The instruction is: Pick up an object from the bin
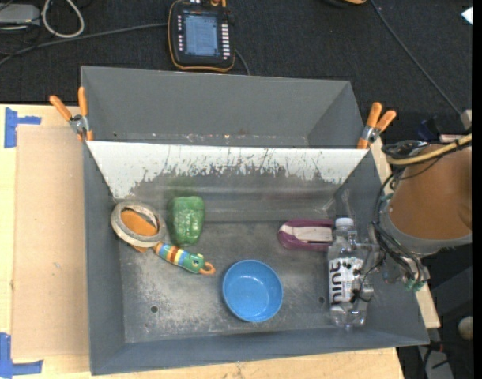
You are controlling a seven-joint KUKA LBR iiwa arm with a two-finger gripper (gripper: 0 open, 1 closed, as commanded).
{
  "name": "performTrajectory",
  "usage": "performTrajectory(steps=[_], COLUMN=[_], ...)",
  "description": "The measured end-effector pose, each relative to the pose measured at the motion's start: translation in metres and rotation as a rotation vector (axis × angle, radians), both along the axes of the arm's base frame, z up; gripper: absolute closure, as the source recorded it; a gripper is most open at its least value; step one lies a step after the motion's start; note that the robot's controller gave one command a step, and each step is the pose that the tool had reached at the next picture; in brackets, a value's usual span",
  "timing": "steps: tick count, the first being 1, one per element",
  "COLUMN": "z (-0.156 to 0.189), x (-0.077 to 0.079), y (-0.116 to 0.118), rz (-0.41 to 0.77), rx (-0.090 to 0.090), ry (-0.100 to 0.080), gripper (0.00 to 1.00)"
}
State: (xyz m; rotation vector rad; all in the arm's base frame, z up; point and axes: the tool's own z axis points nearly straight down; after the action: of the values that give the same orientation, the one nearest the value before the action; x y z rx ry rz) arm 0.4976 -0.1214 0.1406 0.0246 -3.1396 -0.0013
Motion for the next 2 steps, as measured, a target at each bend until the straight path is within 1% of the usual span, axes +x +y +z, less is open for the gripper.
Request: performTrajectory(steps=[1,2], z=[0.000,-0.017], x=[0.000,0.084], y=[0.000,-0.028], rz=[0.000,0.022], rx=[0.000,0.007], ry=[0.000,-0.005], gripper=[0.00,0.00])
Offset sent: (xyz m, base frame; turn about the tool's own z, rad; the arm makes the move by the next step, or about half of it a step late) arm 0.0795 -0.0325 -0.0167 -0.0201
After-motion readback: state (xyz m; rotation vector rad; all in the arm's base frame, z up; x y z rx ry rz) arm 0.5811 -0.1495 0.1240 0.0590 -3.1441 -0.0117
